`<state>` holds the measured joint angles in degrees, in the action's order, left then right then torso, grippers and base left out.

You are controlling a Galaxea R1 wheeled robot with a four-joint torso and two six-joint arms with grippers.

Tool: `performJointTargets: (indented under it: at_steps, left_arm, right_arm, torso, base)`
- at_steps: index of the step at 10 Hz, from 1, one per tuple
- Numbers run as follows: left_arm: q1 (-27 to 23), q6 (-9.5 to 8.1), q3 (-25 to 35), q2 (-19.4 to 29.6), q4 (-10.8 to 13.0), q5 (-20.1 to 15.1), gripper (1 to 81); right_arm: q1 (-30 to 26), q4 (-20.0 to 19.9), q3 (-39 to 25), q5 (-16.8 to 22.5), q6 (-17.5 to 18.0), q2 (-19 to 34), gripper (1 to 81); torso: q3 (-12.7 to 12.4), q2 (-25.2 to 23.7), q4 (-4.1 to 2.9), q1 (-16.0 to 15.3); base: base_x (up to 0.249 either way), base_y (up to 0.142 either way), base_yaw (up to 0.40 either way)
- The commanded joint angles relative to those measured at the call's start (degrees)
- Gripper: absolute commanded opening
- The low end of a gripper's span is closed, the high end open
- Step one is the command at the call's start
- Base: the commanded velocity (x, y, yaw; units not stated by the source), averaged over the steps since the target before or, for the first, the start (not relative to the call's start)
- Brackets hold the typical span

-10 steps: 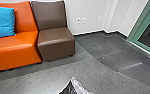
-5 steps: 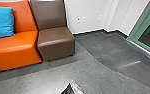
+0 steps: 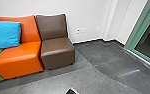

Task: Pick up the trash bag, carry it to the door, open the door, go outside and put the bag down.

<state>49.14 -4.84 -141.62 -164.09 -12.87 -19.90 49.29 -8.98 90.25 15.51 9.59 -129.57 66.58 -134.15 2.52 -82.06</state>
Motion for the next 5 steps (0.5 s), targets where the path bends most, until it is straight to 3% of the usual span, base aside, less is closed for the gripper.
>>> performJointTargets:
  at_steps: [1,5]
  left_arm:
    - [-4.4,-0.26,3.4,4.0,-1.4,-3.1,1.0]
    - [-1.4,-0.08,15.7,13.5,-1.4,-0.4,1.0]
  right_arm:
    - [-3.4,-1.3,1.0,2.7,-0.5,1.0,81.1]
    - [0.5,-1.3,3.2,1.6,-0.6,-0.1,81.1]
  torso:
    - [-5.4,5.5,0.00,3.6]
    - [-13.1,13.6,0.00,8.8]
  base:
    - [0.000,0.000,0.000]
    - [0.000,0.000,0.000]
